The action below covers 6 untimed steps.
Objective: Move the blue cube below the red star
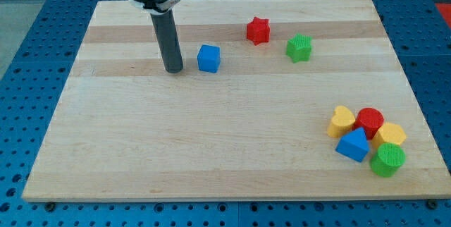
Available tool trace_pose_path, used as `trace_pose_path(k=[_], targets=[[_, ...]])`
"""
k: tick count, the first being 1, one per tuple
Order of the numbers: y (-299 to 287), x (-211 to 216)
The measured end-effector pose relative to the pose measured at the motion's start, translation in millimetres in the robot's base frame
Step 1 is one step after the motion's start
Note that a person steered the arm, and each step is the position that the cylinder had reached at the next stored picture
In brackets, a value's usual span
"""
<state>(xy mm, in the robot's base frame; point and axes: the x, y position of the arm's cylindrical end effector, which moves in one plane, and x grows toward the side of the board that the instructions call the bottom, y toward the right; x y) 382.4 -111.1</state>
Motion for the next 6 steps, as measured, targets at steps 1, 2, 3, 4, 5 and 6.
trace_pose_path(k=[1,2,3,4,5,6], targets=[[4.1,-14.8],[24.7,-14.8],[46.7,-14.7],[64.0,-7.6],[85.5,-6.3],[103.3,-10.8]])
